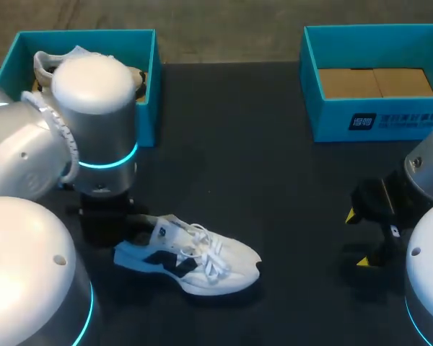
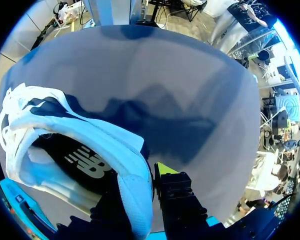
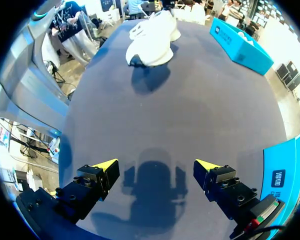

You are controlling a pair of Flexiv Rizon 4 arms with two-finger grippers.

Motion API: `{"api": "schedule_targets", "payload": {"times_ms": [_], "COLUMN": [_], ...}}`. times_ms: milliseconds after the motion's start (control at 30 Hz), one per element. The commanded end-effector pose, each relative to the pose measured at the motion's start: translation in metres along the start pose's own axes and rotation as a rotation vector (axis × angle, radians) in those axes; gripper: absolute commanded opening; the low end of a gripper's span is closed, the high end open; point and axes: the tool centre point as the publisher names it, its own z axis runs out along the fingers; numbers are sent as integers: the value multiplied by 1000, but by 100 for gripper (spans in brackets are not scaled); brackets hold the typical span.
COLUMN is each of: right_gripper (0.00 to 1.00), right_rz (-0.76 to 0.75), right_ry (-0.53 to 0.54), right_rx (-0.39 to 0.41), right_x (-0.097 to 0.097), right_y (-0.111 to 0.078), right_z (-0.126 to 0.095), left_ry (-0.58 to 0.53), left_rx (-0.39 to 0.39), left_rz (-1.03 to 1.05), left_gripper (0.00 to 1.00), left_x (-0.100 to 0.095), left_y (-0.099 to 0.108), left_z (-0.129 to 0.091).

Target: Take the shoe out of the shoebox, open the shoe tongue, remove and reinsert the insole, then place the shoe into the shoebox

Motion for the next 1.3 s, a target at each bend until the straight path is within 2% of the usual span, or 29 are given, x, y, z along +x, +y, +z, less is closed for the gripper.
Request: {"api": "schedule_targets", "payload": {"times_ms": [33, 567, 833, 1300], "right_gripper": [100, 100, 100, 100], "right_rz": [1, 1, 1, 1], "right_ry": [-4, -4, -4, -4], "right_rx": [5, 5, 5, 5], "right_x": [2, 2, 2, 2], "right_y": [1, 1, 1, 1], "right_z": [0, 0, 0, 0], "left_ry": [29, 34, 19, 0], "left_rx": [13, -10, 9, -9], "left_rz": [-2, 20, 41, 84], "left_gripper": [0, 0, 0, 0], "left_x": [-20, -65, -71, -76], "left_y": [7, 22, 27, 24], "left_z": [9, 26, 31, 32]}}
